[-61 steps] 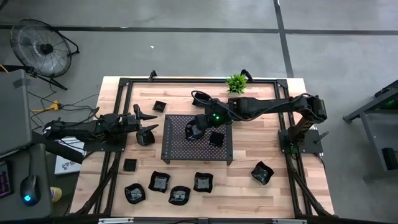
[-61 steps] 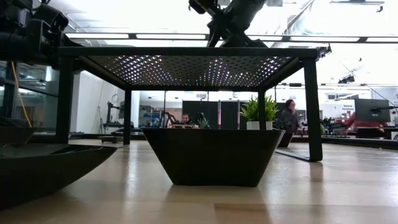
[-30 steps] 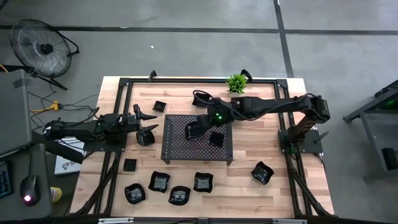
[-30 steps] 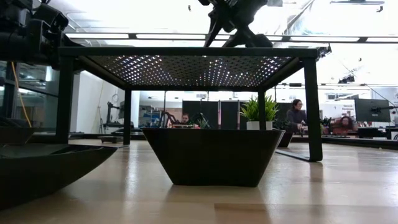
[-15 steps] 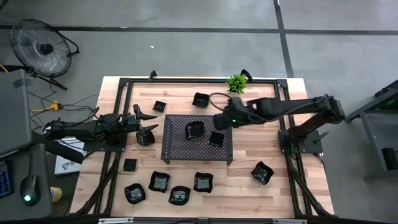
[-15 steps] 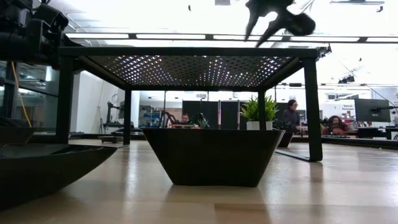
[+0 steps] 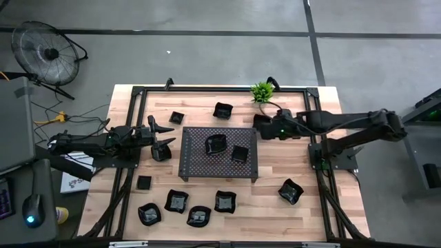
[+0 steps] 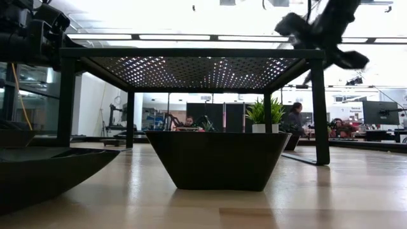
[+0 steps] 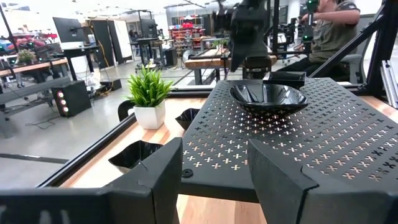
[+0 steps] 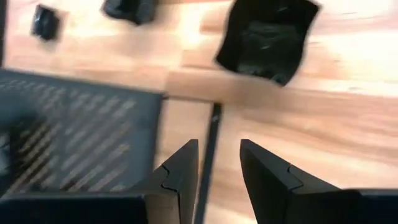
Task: Pick & Place Mini shaped plates
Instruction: Put the distorted square plate on the shelf
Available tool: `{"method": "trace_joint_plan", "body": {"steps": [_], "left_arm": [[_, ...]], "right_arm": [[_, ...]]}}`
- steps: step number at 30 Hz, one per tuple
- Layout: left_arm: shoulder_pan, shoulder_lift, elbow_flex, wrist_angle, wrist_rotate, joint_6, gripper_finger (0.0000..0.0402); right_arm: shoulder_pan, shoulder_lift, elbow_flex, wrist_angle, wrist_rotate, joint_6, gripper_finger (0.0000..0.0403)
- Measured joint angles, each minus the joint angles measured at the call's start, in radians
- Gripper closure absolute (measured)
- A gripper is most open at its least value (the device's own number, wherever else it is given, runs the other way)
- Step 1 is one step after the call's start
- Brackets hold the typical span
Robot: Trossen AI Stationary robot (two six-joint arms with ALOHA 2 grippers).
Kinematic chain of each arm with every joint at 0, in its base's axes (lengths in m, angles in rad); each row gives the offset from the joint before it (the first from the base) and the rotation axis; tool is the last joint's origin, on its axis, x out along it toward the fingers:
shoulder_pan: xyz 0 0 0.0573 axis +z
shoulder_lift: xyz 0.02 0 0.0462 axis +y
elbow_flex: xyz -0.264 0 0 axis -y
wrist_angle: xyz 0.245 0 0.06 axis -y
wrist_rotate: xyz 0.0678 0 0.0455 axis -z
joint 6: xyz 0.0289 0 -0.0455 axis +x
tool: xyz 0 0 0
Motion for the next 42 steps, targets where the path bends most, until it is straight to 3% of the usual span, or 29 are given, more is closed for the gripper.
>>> {"method": "trace_joint_plan", "body": {"steps": [8, 14, 26, 42], "left_arm": [[0.000, 0.000, 0.000, 0.000, 0.000, 0.000, 0.0225], [0.000, 0.000, 0.000, 0.000, 0.000, 0.000, 0.0225], [0.000, 0.000, 0.000, 0.000, 0.000, 0.000, 0.0225], [0.000, 0.000, 0.000, 0.000, 0.000, 0.000, 0.0225]], "right_arm": [[-0.140, -0.048, -0.203, 0.183, -0.016, -0.125, 0.0289], [-0.254, -0.038, -0.259, 0.250, -0.082, -0.211, 0.0288], [-0.408, 0.102, -0.259, 0.320, -0.270, -0.271, 0.0289], [-0.467, 0.297, -0.163, 0.270, -0.330, -0.224, 0.0289]]}}
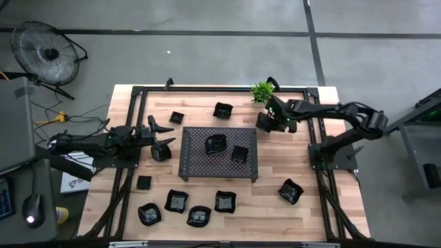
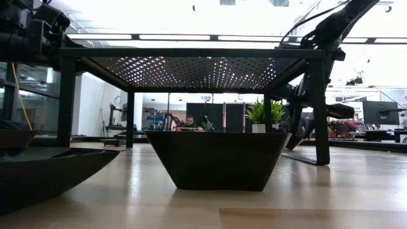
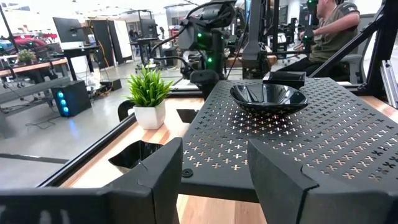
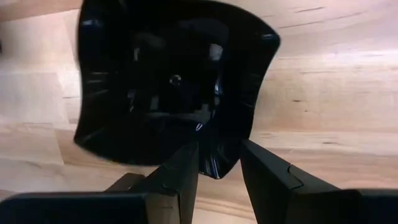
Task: Pick & Place Mini shaped plates
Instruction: Put the distorted square plate on the shelf
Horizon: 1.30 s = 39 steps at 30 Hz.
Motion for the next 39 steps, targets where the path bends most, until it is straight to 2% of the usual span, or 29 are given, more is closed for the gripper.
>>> {"method": "trace_joint_plan", "body": {"steps": [10, 19, 39], "left_arm": [[0.000, 0.000, 0.000, 0.000, 0.000, 0.000, 0.0225], [0.000, 0.000, 0.000, 0.000, 0.000, 0.000, 0.0225], [0.000, 0.000, 0.000, 0.000, 0.000, 0.000, 0.0225]], "right_arm": [[0.000, 0.000, 0.038, -0.023, -0.004, 0.038, 0.0289], [0.000, -0.001, 0.086, -0.145, 0.018, 0.041, 0.0289], [0.000, 0.087, 0.086, -0.079, 0.007, 0.053, 0.0289]]}}
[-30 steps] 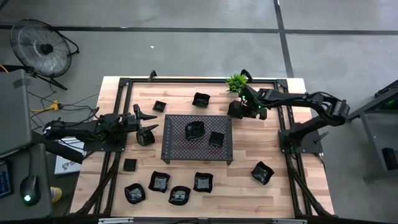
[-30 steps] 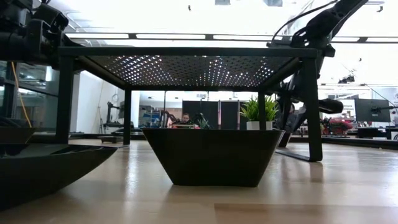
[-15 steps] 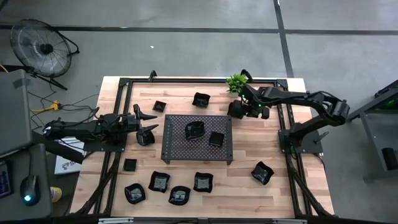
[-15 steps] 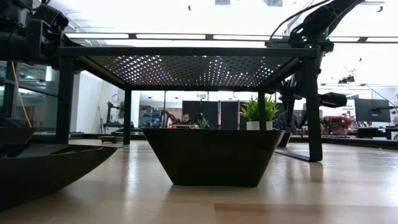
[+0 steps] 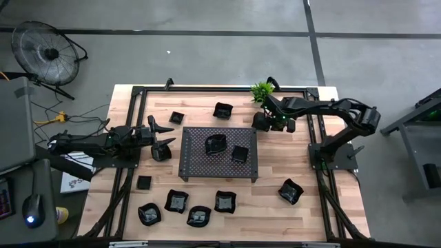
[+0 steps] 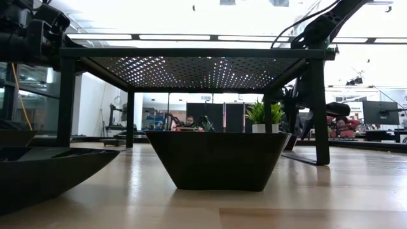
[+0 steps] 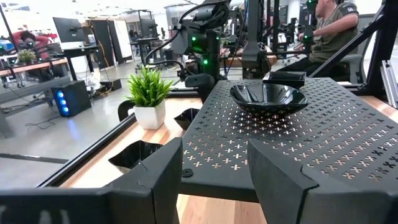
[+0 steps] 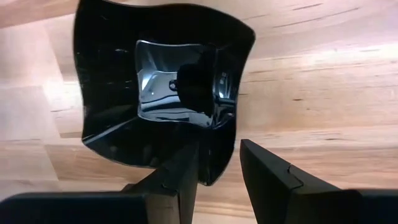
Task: Pick & Place Mini shaped plates
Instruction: Put the distorted square plate on the shelf
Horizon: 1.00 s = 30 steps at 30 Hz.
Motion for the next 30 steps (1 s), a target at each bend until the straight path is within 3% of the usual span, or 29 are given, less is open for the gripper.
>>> {"method": "trace_joint_plan", "body": {"steps": [22, 30], "left_arm": [[0.000, 0.000, 0.000, 0.000, 0.000, 0.000, 0.0225], [0.000, 0.000, 0.000, 0.000, 0.000, 0.000, 0.0225]], "right_arm": [[0.000, 0.000, 0.000, -0.001, 0.010, 0.000, 0.0291], [0.000, 0.000, 0.000, 0.002, 0.011, 0.000, 0.0344]]}}
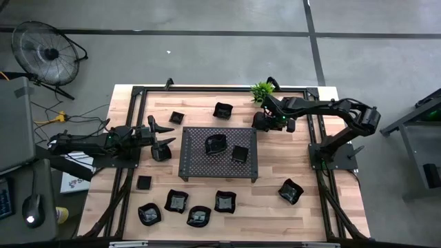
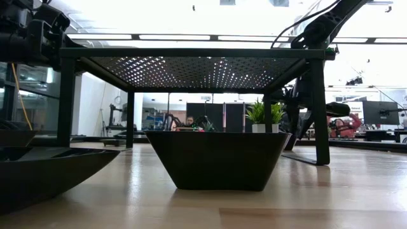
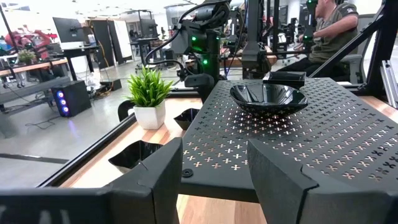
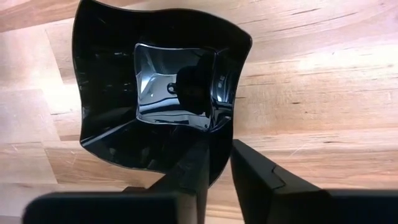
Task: Pick & Place Mini shaped plates
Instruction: Put the distorted square plate on the shelf
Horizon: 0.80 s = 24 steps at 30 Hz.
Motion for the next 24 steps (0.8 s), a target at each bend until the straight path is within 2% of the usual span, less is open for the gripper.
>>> {"method": "trace_joint_plan", "body": {"steps": [9, 17, 24], "left_arm": [[0.000, 0.000, 0.000, 0.000, 0.000, 0.000, 0.0225], [0.000, 0.000, 0.000, 0.000, 0.000, 0.000, 0.0225], [0.000, 0.000, 0.000, 0.000, 0.000, 0.000, 0.0225]], "right_arm": [[0.000, 0.000, 0.000, 0.001, 0.001, -0.006, 0.0397], [0.000, -0.011, 0.000, 0.001, -0.005, -0.018, 0.0401], [0.005, -0.130, 0.000, -0.078, 0.007, -0.010, 0.0402]]}}
